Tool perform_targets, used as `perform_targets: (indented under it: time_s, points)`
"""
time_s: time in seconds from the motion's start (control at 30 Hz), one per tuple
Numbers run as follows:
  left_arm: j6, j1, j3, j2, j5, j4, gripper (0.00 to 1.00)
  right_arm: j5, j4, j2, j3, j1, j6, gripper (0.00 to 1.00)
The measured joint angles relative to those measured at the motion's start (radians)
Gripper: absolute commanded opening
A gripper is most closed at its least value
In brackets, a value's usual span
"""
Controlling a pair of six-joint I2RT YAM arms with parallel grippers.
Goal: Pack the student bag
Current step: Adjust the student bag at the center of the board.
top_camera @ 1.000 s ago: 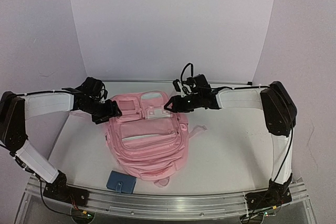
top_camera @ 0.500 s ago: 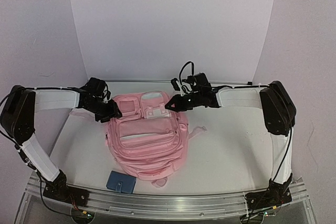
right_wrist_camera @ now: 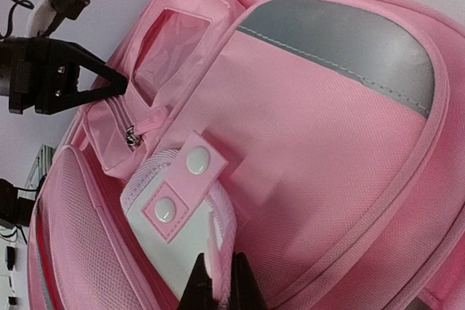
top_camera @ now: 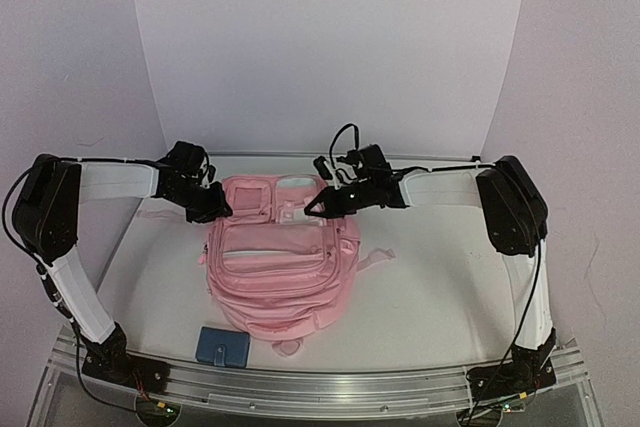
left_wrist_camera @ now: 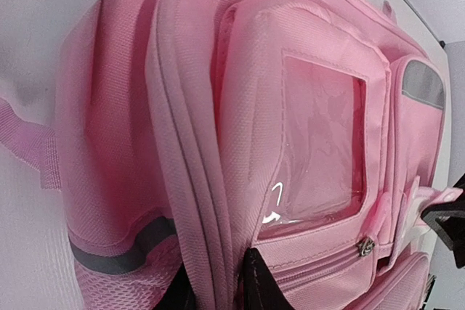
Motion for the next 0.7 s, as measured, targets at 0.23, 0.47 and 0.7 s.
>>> perform_targets:
  time_s: [0.23, 0.47, 0.7]
  points:
    - [0.045, 0.018, 0.114, 0.101, 0.052, -0.011, 0.00, 0.040, 0.039, -0.073, -0.085, 0.012, -0.049, 0.00]
    - [0.109, 0.007, 0.321, 0.277, 0.173, -0.037, 0.00, 0.121, 0.084, -0.232, -0.231, 0.047, -0.086, 0.00]
    - [0.154, 0.004, 0.499, 0.407, 0.244, -0.080, 0.00, 0.172, 0.110, -0.255, -0.278, 0.067, -0.106, 0.00]
